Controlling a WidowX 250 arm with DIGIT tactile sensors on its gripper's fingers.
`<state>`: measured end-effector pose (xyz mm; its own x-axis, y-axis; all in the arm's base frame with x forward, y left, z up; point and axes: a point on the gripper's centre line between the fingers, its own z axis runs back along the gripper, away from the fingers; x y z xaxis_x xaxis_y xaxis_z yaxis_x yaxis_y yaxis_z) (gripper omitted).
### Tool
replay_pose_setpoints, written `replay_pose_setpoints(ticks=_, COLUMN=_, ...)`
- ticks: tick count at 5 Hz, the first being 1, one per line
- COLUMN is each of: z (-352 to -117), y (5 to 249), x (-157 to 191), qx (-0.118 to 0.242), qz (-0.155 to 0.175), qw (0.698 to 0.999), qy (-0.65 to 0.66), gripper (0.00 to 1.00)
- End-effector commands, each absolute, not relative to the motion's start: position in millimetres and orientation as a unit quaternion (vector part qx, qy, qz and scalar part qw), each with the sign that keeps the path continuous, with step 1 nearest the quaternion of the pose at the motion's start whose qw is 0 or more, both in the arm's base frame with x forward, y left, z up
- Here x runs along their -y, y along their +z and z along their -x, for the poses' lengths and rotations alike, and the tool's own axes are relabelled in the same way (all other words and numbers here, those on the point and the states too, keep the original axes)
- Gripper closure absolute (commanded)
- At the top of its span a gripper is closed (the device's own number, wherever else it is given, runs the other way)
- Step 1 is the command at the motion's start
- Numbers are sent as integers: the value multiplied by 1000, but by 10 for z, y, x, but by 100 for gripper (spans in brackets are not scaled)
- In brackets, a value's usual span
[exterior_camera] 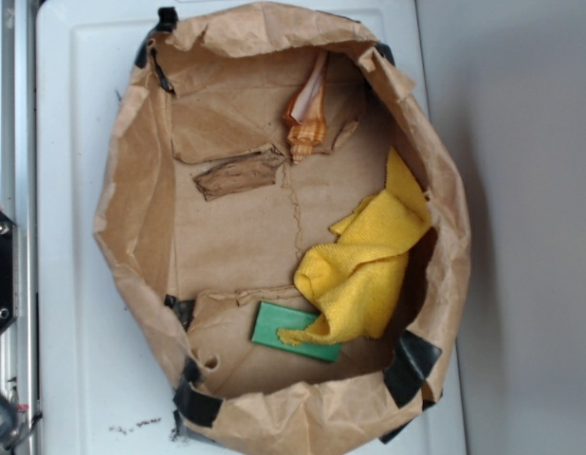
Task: Grab the shell.
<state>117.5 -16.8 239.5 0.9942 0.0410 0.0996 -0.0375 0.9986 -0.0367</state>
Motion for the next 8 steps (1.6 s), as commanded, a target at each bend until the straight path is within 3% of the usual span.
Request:
replay_pose_setpoints(ticks=1, z=-1175, y=2395, x=168, qx=50, qz=17, qw=998, qy=20, gripper=0)
replay_pose_setpoints(ticks=3, z=-2004, y=2475, x=-46, qx=111, qz=39, qw=988, qy=97, gripper=0)
replay_pose_setpoints(ticks=4, z=-2246, y=2272, x=-213, qx=120, qz=34, qw=984, qy=130, gripper=0)
replay_pose_setpoints(ticks=5, z=-2438, y=1938, x=-304, qx=102, qz=20, qw=962, qy=253, gripper=0)
replay_pose_setpoints(ticks=8, z=-2438, y=1938, x=-304, qx=102, qz=20, qw=962, qy=253, gripper=0)
